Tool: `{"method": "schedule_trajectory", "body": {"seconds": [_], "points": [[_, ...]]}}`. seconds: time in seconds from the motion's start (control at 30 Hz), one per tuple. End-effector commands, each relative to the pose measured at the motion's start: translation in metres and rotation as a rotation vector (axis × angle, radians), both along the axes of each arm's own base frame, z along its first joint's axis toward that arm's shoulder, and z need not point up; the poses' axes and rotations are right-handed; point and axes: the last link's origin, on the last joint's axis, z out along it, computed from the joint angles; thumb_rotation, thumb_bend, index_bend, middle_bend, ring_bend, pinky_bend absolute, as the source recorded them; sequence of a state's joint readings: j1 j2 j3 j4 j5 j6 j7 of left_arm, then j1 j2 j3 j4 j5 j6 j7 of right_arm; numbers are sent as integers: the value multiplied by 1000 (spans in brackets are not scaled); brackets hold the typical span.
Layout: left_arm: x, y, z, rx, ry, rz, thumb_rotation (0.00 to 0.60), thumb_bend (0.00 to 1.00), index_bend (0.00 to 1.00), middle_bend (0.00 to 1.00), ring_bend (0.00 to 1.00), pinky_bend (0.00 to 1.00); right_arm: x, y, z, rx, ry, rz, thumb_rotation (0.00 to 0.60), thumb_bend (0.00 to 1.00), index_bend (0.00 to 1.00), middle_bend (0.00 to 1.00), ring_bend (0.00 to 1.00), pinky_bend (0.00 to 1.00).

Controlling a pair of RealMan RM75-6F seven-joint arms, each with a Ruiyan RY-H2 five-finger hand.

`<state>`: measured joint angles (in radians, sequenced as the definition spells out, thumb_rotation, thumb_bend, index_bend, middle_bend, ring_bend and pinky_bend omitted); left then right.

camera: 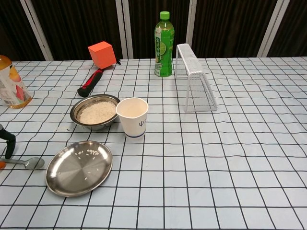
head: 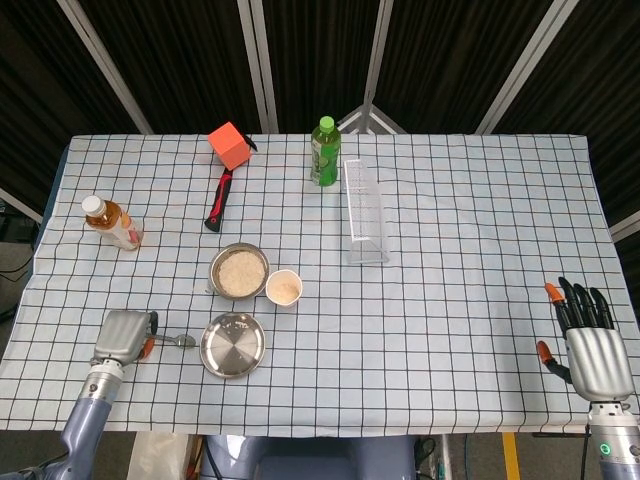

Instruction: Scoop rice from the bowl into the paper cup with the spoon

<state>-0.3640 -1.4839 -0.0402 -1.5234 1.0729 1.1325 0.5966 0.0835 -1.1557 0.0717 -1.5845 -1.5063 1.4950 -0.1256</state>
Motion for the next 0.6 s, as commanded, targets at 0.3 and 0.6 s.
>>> {"method": "schedule_trajectory", "body": {"seconds": [0.3,0.6], "points": [[21,19,27,72,-49,-33,600,462,578,982,973,1000,0,0,-1,2,-3,-2,600,383,0,0,0,0],[40,58,55,78,101,-121,600,467,582,983,974,1000,-1,-1,-1,2,-10,-3,600,383,0,0,0,0]]}}
